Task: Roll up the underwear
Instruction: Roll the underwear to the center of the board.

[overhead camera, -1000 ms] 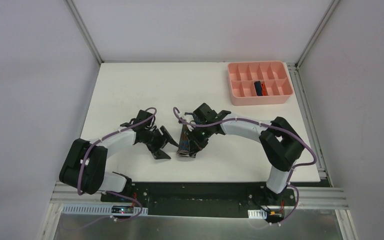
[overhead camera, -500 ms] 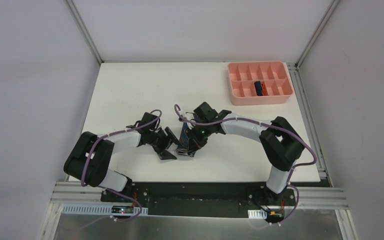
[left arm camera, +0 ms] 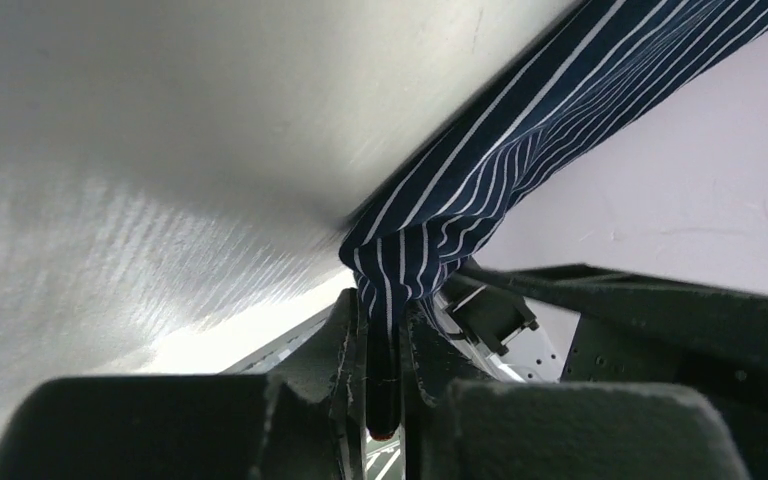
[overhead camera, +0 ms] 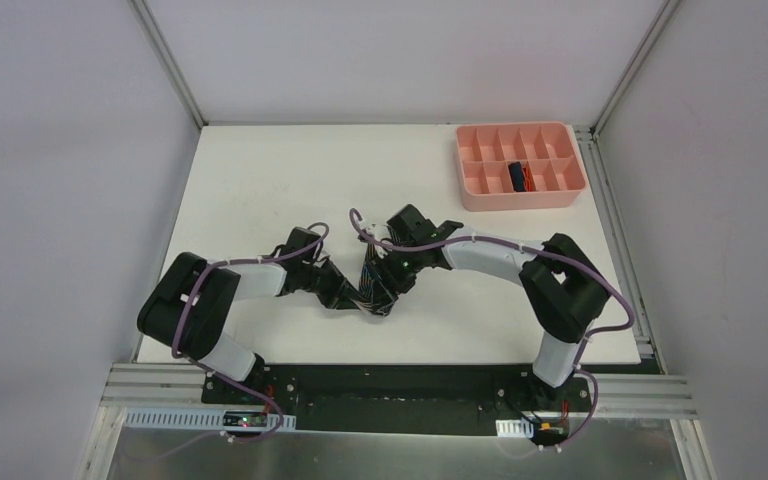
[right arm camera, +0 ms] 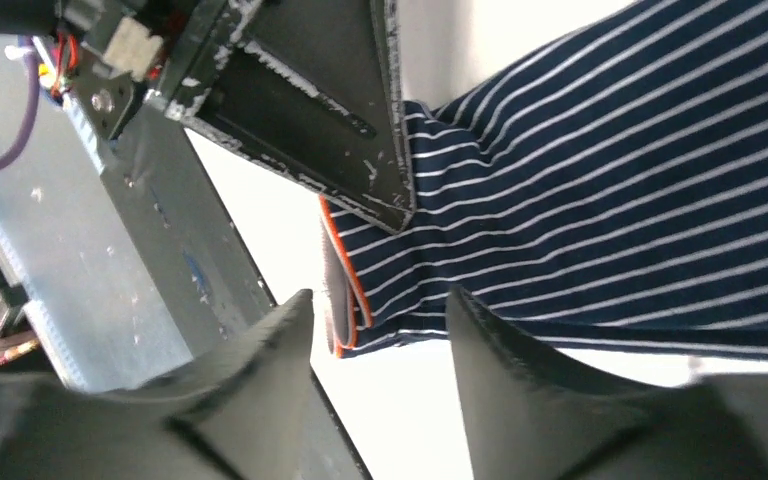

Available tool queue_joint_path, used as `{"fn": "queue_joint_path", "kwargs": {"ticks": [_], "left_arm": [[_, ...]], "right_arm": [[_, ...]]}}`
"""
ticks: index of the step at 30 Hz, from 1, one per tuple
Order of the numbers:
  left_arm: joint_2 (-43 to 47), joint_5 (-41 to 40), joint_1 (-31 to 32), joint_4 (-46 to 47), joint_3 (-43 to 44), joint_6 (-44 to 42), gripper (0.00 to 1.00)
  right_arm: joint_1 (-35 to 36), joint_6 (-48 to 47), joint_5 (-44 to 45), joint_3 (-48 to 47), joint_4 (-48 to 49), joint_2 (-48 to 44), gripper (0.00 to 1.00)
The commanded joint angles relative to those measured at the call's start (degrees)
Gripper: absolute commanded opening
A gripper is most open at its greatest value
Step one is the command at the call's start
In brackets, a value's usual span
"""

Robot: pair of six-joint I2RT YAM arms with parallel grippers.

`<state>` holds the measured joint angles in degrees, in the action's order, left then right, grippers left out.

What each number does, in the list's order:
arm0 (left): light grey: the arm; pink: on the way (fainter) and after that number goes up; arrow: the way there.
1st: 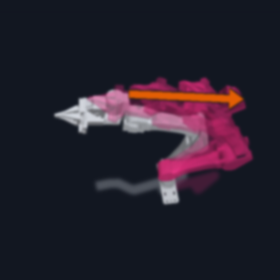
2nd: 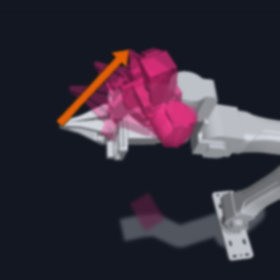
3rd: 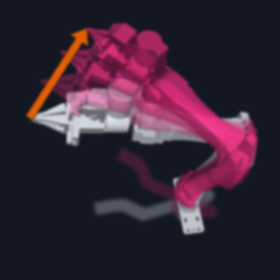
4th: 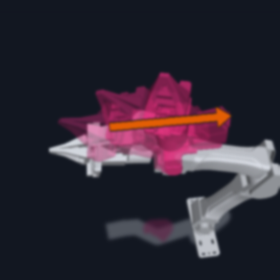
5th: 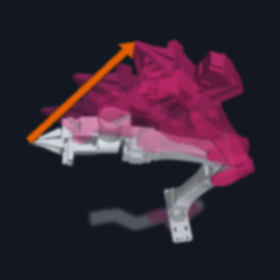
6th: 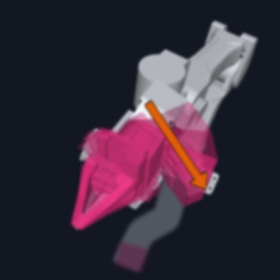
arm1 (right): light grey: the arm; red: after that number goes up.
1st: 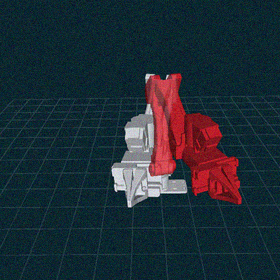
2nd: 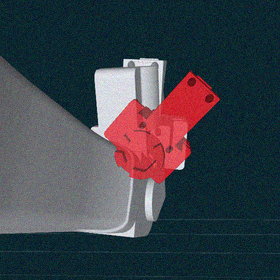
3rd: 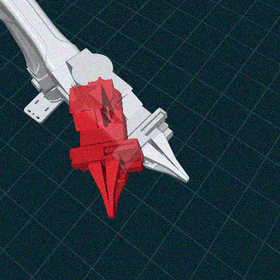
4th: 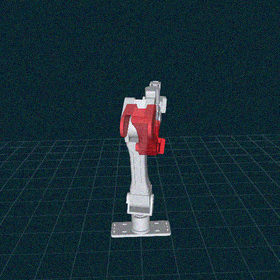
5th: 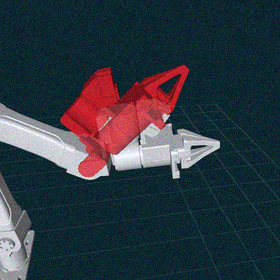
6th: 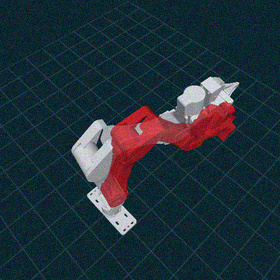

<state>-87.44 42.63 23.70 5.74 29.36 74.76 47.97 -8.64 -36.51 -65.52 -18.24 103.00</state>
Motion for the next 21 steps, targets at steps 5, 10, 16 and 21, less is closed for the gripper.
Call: {"fn": "queue_joint_path", "kwargs": {"ticks": [5,10,16,21], "left_arm": [[-1.7,3.5,0.6,-0.2,1.0,0.7,0.0],[-3.3,4.5,0.6,-1.0,2.4,0.0,0.0],[-3.5,4.8,0.6,-1.7,3.3,-0.2,0.0],[-3.5,4.9,0.6,-1.8,3.4,-0.2,0.0]], "right_arm": [[2.8,-6.4,14.9,5.1,2.8,-12.0,0.78],[9.0,-14.4,23.5,7.7,3.6,-14.7,0.89],[14.6,-19.3,30.8,7.2,4.7,-13.5,0.92],[15.5,-21.2,31.2,4.9,4.1,-9.7,0.79]]}}
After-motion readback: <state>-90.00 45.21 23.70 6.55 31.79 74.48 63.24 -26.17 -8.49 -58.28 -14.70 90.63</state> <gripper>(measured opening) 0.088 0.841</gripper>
